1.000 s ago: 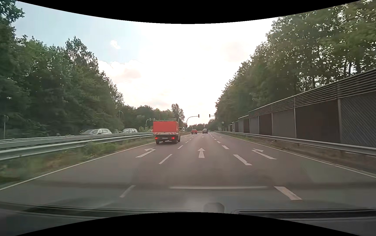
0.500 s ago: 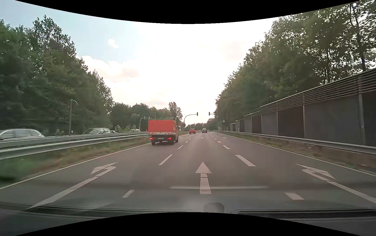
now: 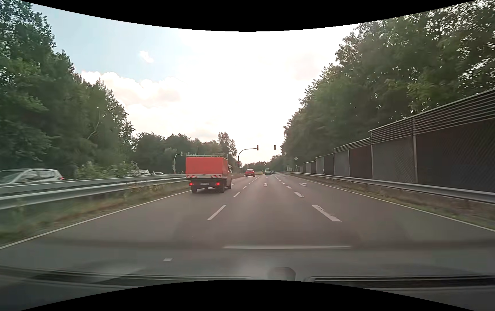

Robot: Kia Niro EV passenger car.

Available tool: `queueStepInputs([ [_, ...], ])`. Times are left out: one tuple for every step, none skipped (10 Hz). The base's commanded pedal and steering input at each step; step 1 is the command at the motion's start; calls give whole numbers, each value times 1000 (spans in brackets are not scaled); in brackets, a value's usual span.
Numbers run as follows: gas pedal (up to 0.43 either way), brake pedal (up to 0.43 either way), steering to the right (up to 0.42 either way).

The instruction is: Follow the waypoints while adhering to traffic rules and regulations

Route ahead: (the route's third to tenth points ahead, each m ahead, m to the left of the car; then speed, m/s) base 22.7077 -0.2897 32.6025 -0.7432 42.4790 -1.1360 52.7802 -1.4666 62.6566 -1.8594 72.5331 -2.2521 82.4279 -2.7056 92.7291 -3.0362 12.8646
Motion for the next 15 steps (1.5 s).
queueStepInputs([
  [157,0,8],
  [157,0,8],
  [157,0,8],
  [157,0,8],
  [169,0,8],
  [169,0,8],
  [169,0,8],
  [169,0,8],
  [169,0,8],
  [169,0,8],
  [169,0,6],
  [169,0,6],
  [169,0,6],
  [169,0,4],
  [169,0,3],
])
